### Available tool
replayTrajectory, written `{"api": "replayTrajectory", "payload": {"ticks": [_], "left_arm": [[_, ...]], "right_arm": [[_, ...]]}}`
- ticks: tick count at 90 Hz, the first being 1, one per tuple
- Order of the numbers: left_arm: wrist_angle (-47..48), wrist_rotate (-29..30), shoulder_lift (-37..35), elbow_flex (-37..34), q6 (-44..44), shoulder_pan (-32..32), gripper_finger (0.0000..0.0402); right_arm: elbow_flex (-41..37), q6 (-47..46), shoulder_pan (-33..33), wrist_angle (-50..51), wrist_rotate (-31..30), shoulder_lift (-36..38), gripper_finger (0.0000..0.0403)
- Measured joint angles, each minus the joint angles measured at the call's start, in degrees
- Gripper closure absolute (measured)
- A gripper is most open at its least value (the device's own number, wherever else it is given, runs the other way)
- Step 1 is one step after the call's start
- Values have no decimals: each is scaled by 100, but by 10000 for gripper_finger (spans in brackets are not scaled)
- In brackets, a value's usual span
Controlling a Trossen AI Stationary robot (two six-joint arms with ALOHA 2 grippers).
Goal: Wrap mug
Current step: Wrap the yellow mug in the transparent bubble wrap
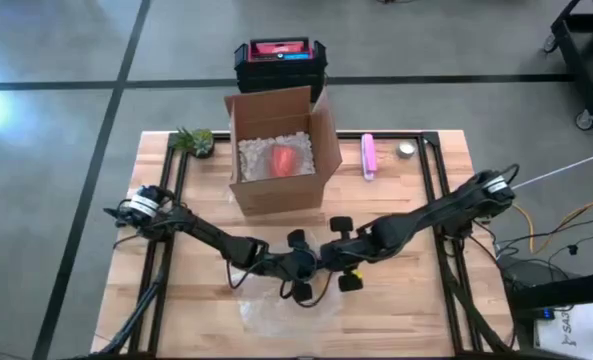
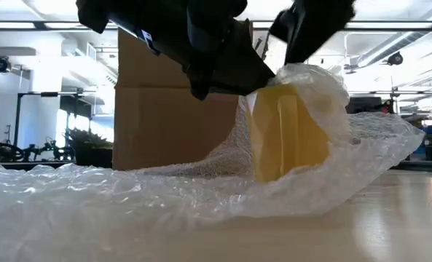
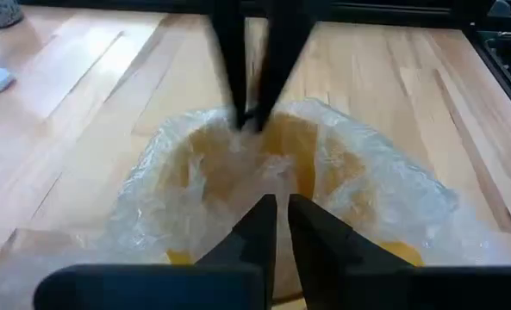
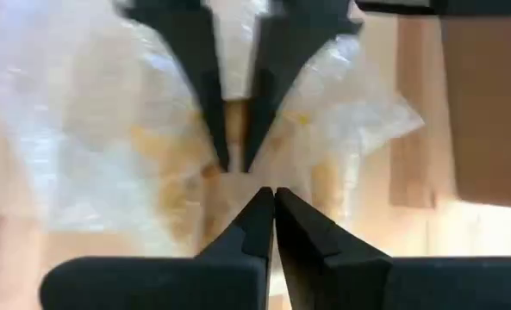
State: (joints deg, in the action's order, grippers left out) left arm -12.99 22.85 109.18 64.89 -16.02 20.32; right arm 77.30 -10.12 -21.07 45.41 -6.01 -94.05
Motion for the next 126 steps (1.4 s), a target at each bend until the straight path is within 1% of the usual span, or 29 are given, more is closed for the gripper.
{"api": "replayTrajectory", "payload": {"ticks": [6,14,21,35,51,59,72,86,95,104,114,126], "left_arm": [[-2,7,-13,-5,2,-1,379],[10,12,-24,-9,13,-3,379],[-5,13,-26,-9,34,-3,379],[-19,15,-24,-11,42,-7,379],[-56,17,-24,-19,47,-9,379],[-53,14,-22,-24,49,-7,379],[-60,11,-15,-24,45,-9,379],[-70,11,-15,-24,40,-9,379],[-88,11,-15,-24,43,-12,379],[-44,11,-15,-25,38,-11,379],[119,-10,-66,-29,53,1,379],[684,-12,-398,-42,25,27,379]], "right_arm": [[-8,-82,-128,-25,478,70,403],[-125,-266,-321,-71,632,41,403],[-280,-280,-434,-204,608,-53,403],[-545,-183,-482,-805,553,-285,403],[-541,190,-483,-766,-301,-399,403],[-406,339,-415,-789,-413,-327,403],[-241,479,-368,-676,-448,-254,403],[-240,486,-213,-698,-432,-228,403],[-265,484,-19,-697,-447,-421,403],[-270,487,120,-714,-316,-608,403],[-267,516,189,-770,-50,-782,403],[-271,429,196,-808,-60,-880,403]]}}
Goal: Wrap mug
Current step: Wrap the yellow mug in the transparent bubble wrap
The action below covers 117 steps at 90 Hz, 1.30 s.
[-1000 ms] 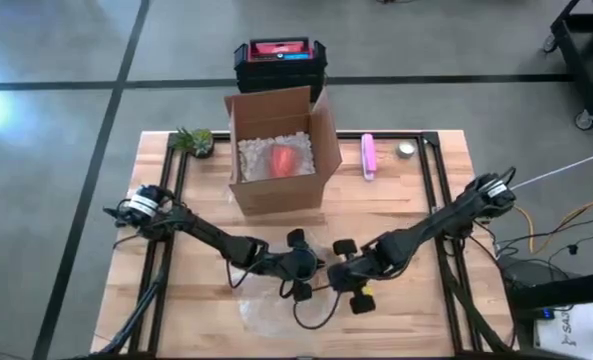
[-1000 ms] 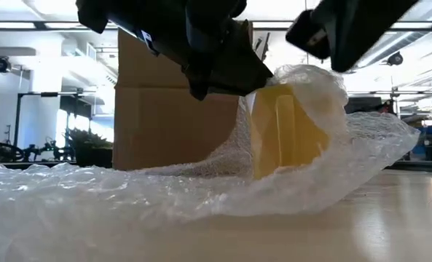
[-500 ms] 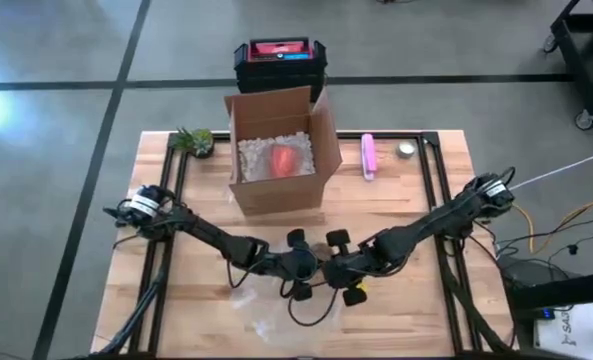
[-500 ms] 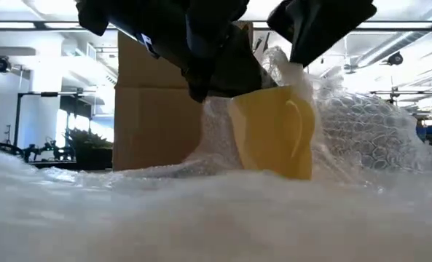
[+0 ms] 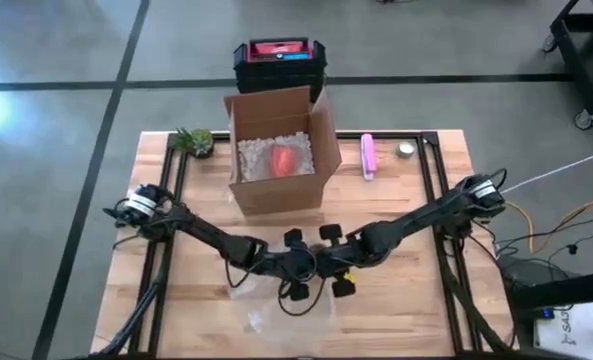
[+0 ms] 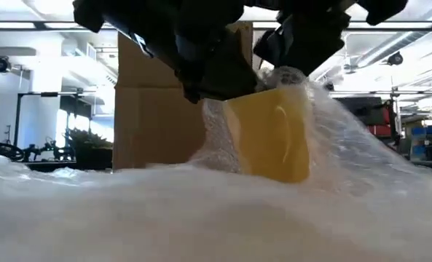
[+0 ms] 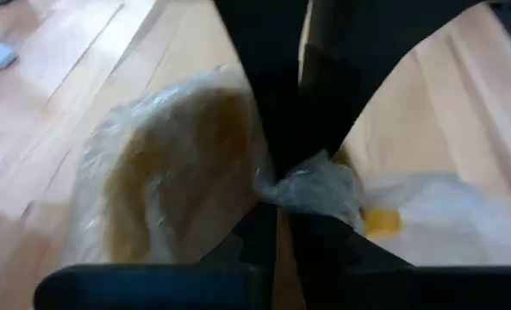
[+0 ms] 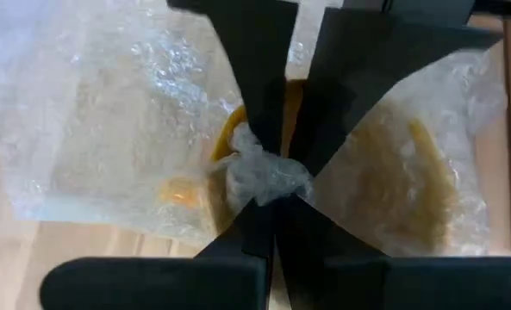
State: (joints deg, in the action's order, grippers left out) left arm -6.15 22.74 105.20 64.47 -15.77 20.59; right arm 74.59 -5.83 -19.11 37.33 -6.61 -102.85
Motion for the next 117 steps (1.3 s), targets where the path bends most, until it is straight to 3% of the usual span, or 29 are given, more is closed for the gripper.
{"api": "replayTrajectory", "payload": {"ticks": [23,47,55,63,72,83,102,117], "left_arm": [[1129,214,-782,19,-160,36,379],[1296,1721,-579,-233,-797,-48,379],[1172,1933,-452,-327,-1232,-210,379],[930,1897,-287,-359,-1311,-350,379],[109,1760,-233,-363,-836,-388,379],[-773,1017,-217,-365,18,-395,379],[-874,-58,-224,-349,28,-365,379],[-948,-24,-198,-345,26,-347,379]], "right_arm": [[-75,-57,80,41,36,-44,403],[-114,-61,79,-285,55,-46,403],[-114,-61,80,-313,54,-46,403],[-114,-61,85,-319,50,-46,403],[-114,-61,80,-325,54,-46,403],[-114,-15,58,-363,112,-33,403],[-116,-50,87,-274,124,-41,403],[-116,-186,170,-264,143,-41,403]]}}
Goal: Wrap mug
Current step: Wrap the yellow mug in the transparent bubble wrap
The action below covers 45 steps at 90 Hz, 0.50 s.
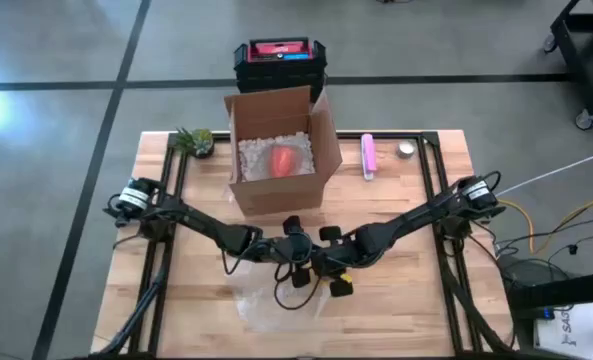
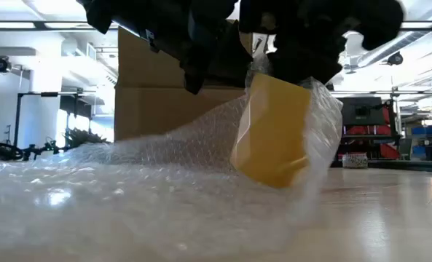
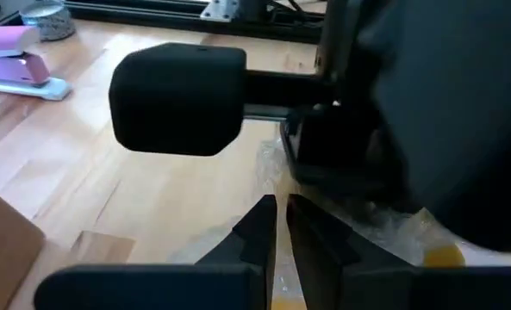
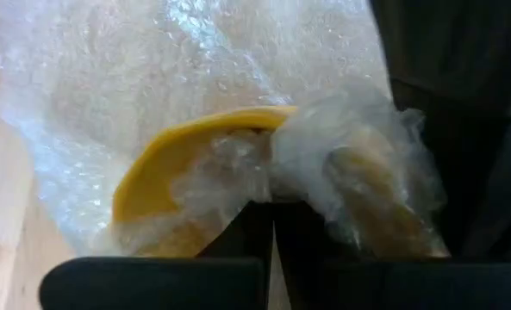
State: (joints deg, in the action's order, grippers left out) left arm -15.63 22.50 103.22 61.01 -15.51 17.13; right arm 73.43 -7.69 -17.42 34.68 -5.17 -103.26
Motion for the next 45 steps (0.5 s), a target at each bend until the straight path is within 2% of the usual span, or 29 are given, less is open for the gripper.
{"api": "replayTrajectory", "payload": {"ticks": [17,45], "left_arm": [[-77,-49,-49,-9,18,6,379],[331,-107,-487,-13,46,22,379]], "right_arm": [[0,-124,67,-2,2,4,403],[63,-308,108,-29,-91,17,403]]}}
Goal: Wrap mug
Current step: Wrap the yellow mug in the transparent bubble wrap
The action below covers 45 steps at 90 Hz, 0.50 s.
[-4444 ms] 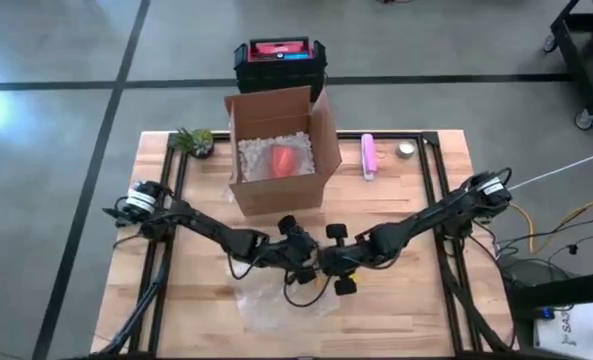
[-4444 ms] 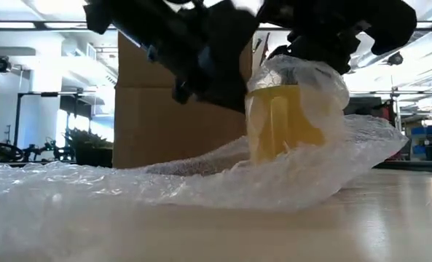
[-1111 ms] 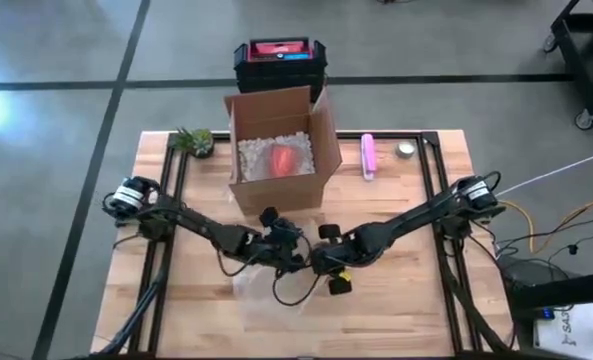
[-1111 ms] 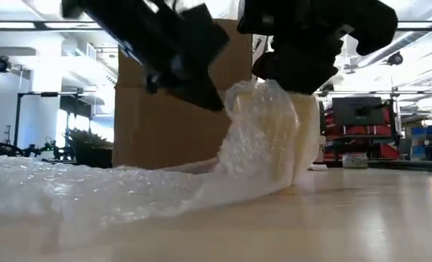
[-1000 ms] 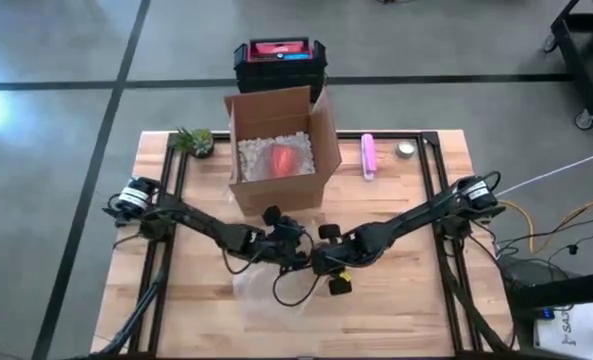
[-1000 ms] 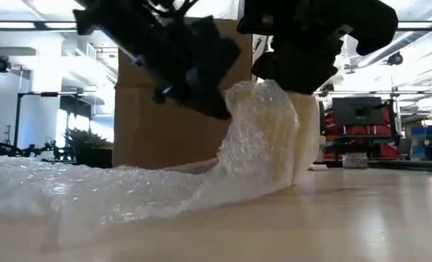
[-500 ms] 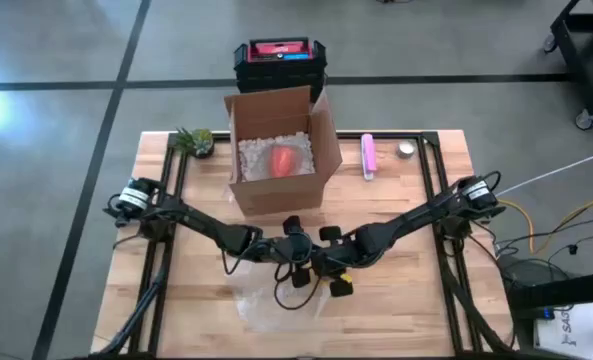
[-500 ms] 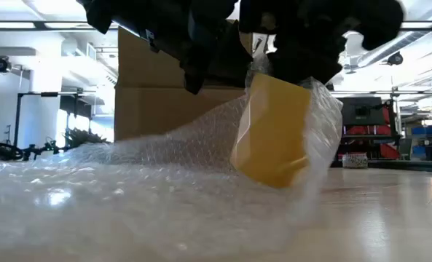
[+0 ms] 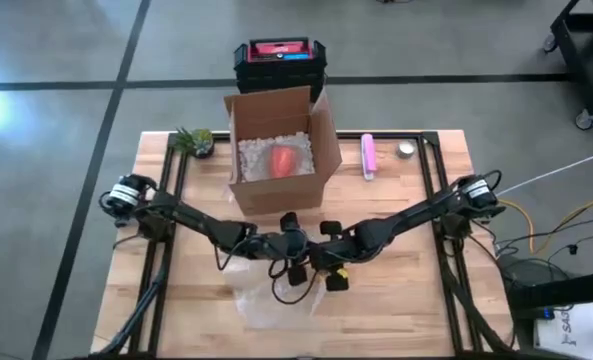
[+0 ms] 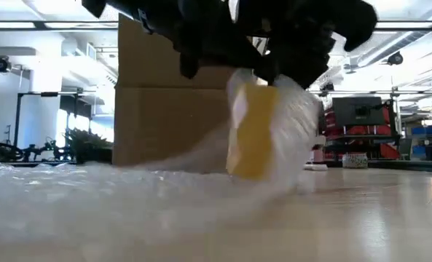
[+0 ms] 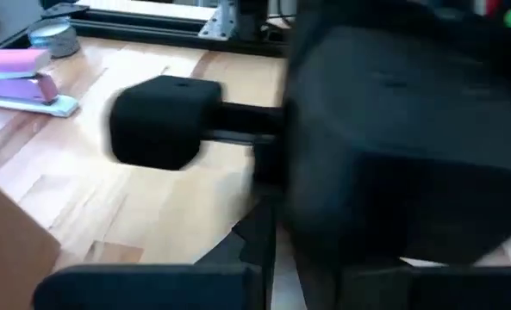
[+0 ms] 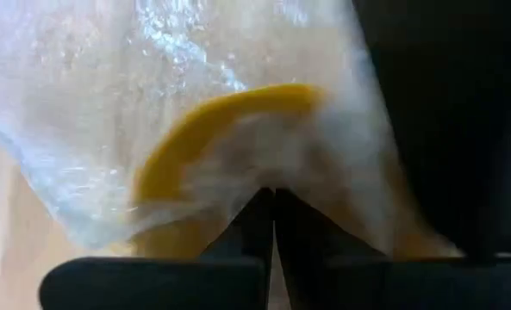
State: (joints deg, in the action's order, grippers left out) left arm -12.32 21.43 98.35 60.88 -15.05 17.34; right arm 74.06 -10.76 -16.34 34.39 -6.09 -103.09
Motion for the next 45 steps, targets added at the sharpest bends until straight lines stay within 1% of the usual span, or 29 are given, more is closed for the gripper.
{"api": "replayTrajectory", "payload": {"ticks": [12,28,45], "left_arm": [[-15,13,115,0,-90,-2,379],[32,-10,499,-21,-262,-9,379],[-81,-13,744,7,-364,-9,379]], "right_arm": [[63,0,27,83,48,-10,403],[107,9,98,66,39,-24,403],[513,-7,49,932,58,15,403]]}}
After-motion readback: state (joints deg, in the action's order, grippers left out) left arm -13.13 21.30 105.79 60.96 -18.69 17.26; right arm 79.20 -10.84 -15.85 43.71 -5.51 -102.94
